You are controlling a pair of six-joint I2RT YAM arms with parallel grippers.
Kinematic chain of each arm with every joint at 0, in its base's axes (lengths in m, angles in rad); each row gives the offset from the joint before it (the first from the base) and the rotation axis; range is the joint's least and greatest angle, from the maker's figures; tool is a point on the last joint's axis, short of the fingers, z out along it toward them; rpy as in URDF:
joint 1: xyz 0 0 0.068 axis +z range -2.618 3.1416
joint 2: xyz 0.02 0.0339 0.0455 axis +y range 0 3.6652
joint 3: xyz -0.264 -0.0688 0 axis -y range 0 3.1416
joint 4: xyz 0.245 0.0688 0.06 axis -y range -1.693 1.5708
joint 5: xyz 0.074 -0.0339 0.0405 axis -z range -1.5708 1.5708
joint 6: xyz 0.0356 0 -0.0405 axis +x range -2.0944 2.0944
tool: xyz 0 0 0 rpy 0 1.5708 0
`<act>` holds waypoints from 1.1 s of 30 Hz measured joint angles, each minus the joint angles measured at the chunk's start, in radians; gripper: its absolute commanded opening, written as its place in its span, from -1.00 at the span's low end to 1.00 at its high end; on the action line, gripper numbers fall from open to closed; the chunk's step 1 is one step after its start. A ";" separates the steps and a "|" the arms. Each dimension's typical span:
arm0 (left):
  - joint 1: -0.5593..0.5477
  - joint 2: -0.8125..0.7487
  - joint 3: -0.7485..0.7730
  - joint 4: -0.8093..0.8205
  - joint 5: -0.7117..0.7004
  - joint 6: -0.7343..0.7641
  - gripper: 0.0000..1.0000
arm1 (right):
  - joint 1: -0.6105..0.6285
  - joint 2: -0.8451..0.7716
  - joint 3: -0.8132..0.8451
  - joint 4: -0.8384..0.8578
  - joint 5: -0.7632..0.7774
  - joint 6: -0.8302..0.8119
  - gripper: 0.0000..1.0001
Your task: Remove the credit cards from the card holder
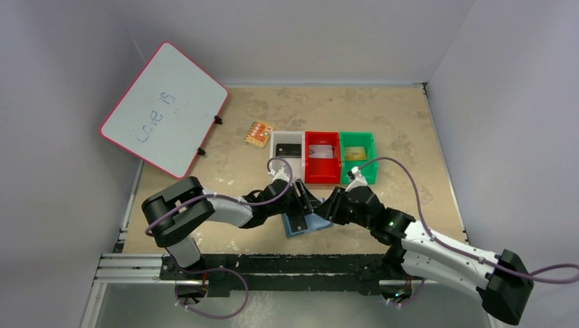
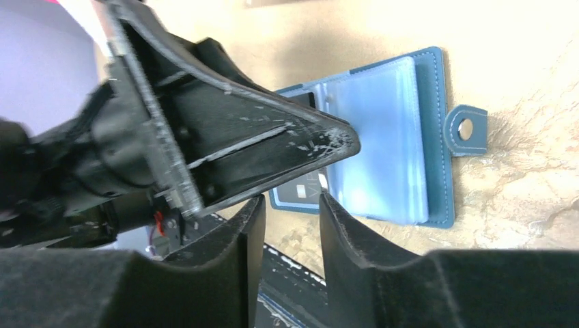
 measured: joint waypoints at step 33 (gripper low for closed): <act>-0.013 -0.431 0.051 -0.718 -0.365 0.191 0.26 | 0.000 0.417 0.063 0.247 -0.108 -0.099 -0.28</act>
